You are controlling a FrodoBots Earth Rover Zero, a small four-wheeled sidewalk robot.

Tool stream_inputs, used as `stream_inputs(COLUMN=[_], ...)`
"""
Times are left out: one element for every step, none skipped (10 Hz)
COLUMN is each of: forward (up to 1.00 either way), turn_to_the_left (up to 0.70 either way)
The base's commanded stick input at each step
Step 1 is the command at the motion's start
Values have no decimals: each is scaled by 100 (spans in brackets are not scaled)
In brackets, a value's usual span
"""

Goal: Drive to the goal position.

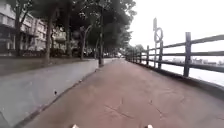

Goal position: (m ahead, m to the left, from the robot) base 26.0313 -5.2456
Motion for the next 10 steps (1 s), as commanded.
stream_inputs(forward=[85,85,85,85,85,85,85,85,85,85], turn_to_the_left=[0,0,0,0,0,0,-20,-34,-34,-34])
